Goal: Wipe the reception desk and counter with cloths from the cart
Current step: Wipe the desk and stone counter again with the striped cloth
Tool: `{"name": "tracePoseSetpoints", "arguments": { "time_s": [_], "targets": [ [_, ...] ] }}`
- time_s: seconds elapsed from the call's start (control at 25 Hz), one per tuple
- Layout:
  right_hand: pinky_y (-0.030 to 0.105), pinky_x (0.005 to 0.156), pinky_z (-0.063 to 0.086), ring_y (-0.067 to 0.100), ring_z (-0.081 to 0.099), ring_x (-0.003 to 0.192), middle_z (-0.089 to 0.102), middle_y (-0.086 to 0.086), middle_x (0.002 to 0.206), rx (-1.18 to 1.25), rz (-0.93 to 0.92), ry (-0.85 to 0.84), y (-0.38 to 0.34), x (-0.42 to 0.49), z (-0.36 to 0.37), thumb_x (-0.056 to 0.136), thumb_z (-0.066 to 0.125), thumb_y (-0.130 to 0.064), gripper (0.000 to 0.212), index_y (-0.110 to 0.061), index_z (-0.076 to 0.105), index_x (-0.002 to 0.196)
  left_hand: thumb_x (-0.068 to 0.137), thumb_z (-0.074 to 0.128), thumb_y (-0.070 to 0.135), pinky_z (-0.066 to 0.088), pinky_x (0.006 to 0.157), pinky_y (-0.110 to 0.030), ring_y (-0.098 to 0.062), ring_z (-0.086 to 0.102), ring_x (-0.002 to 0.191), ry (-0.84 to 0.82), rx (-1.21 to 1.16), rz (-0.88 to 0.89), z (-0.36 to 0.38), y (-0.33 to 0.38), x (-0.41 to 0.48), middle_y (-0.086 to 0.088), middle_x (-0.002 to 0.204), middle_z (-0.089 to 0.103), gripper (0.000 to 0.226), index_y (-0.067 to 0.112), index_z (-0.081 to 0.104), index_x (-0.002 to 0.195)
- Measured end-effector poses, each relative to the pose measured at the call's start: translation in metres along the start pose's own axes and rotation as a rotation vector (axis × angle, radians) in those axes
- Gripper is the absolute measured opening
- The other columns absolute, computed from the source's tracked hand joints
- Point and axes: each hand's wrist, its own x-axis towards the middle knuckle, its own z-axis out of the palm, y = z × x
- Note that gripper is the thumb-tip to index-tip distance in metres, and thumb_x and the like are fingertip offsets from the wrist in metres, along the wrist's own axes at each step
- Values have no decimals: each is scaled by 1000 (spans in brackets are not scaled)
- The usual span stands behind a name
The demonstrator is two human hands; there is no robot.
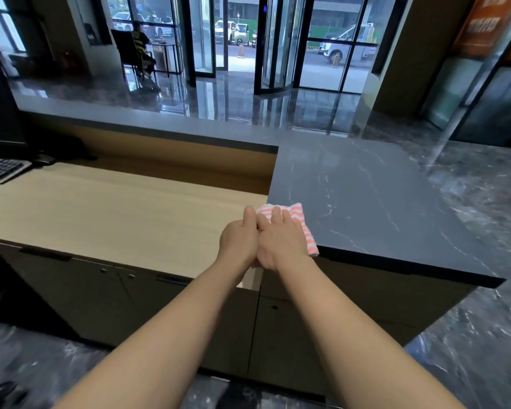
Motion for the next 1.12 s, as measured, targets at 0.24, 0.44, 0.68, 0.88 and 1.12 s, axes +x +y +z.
{"name": "tracePoseSetpoints", "arguments": {
  "time_s": [0.24,0.44,0.68,0.88,1.12],
  "targets": [
    [41,111,32,27,39,129,46,10,137,136,33,55,3,23,0,95,45,-34,44,-13,45,133,102,25,48,37,34,-14,-18,50,56,-167,-267,-221,1,8,22,-13,92,67,57,11,66,116],
    [42,113,28,28,33,133,40,12,142,48,36,-1,9,70,-1,88,57,-36,59,-12,40,138,100,25,53,28,39,-15,-16,45,33,-219,-285,-228,11,9,73,-8,63,62,64,6,68,110],
    [43,116,24,28,26,141,32,12,151,87,102,-24,31,143,-7,96,44,-33,53,-12,36,143,102,25,50,29,33,-10,-11,43,25,-286,-293,-230,29,32,145,0,40,53,59,7,64,87],
    [41,115,26,27,30,137,37,11,146,82,143,-4,46,200,-8,93,47,-32,52,-12,40,140,101,27,51,30,35,-13,-16,40,26,-319,-281,-223,47,45,203,-8,55,53,62,3,67,101],
    [39,112,30,26,34,133,40,10,142,62,185,18,59,251,-10,94,48,-30,49,-13,41,139,98,26,56,32,37,-17,-17,45,30,-348,-260,-218,66,54,259,-11,68,59,68,3,67,111]
  ]
}}
